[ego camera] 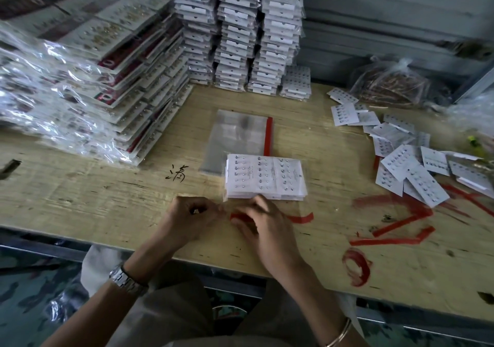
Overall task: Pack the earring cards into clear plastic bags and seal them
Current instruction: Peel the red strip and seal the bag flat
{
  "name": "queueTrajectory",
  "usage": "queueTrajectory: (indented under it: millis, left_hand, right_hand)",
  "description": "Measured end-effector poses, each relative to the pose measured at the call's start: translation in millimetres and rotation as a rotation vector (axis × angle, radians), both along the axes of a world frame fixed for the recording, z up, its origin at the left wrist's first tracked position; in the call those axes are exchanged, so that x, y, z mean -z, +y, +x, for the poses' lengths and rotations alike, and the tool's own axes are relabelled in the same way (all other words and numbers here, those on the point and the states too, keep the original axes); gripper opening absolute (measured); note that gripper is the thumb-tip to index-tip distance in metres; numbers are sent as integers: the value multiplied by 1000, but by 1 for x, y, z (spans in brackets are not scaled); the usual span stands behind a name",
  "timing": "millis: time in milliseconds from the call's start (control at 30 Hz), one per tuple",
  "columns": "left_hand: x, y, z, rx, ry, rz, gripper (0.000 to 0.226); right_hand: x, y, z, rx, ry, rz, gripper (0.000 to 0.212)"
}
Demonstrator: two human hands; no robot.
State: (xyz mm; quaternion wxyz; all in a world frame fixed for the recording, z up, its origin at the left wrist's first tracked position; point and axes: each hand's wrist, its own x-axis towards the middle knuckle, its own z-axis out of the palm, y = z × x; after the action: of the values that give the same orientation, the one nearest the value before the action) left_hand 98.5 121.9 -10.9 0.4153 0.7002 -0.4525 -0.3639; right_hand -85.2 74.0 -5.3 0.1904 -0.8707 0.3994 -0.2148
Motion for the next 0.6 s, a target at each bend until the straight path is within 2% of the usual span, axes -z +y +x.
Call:
queueTrajectory:
  millis: [200,300,467,600]
  left_hand:
    - [1,-1,-2,-39,48,35,23]
    - [1,-3,-1,-42,61,52,28]
    - [0,-2,-1,-26,63,40,38]
    - [-1,-2,0,-44,57,51,31]
  right_hand:
    - [4,-2,4,11,37,23,16]
    - [8,-1,5,23,60,34,24]
    - [4,-2,-1,24,-40,24,6]
    - [-2,-3,-17,116,-63,-64,13]
